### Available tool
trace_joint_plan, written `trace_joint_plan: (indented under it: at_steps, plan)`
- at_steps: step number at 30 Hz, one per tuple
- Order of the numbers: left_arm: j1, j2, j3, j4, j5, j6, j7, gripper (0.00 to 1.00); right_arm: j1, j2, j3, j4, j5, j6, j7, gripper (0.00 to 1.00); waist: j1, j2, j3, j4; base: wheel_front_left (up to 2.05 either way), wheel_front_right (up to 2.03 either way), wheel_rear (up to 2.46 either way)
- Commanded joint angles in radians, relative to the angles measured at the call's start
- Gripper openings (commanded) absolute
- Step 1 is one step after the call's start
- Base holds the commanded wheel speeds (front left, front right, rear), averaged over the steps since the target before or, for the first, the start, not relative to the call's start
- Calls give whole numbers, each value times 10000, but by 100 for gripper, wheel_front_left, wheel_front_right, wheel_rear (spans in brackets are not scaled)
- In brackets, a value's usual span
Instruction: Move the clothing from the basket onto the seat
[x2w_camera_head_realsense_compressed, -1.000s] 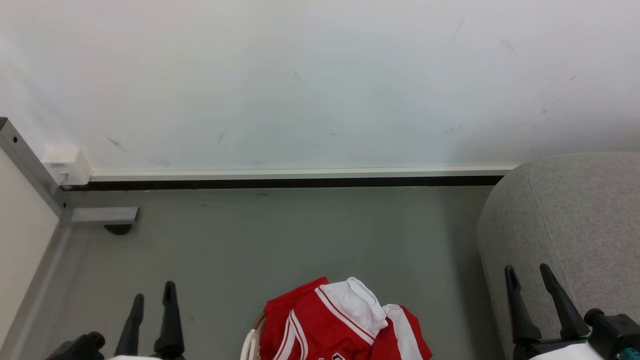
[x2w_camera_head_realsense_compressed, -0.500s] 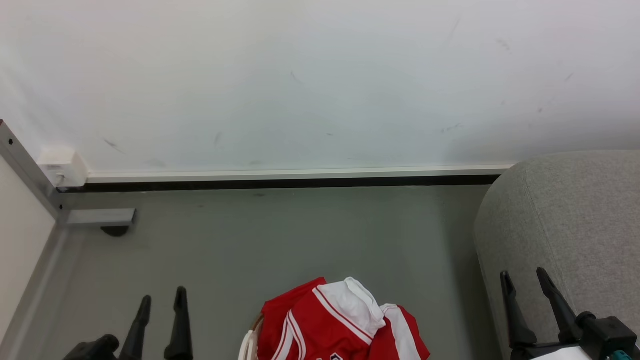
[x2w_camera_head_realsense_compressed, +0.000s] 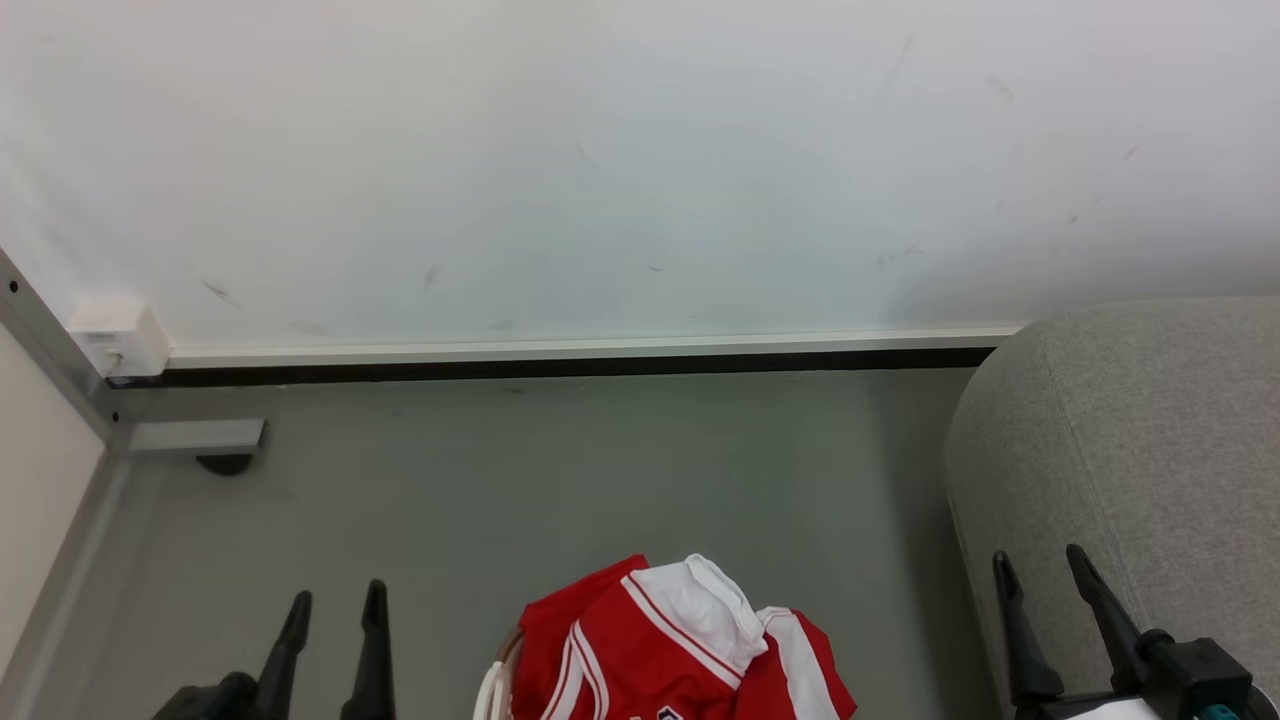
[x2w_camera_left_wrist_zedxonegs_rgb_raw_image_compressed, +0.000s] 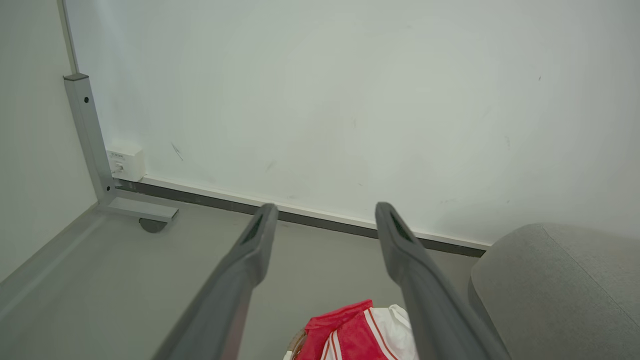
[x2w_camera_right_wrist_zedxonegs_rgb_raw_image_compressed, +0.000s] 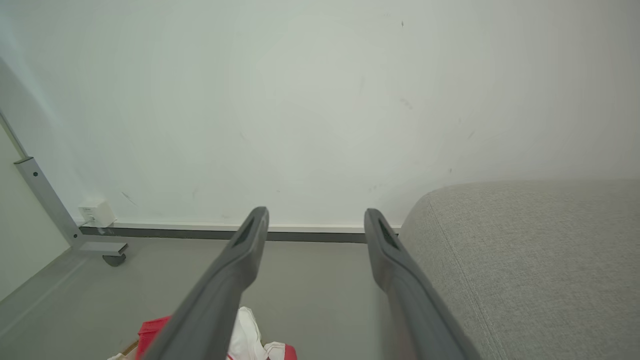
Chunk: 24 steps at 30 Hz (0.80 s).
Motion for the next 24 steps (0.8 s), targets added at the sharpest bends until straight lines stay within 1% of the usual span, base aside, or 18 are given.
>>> trace_joint_plan:
  at_steps: [1,13,24]
  plan:
    - [102,83,29,-23,197,-33,-78,100,16,-2,-44,25,-193,-19,-63,100,0,-1,5,-7,0,0,0]
    - [147,86,21,62,964,-148,-273,100,-20,190,-114,125,-1012,-21,-84,100,0,-1,75,-152,0,0,0]
    - [44,82,23,120,919,-220,-266,100,-126,177,-77,75,-781,-21,-82,100,0,-1,217,-257,0,0,0]
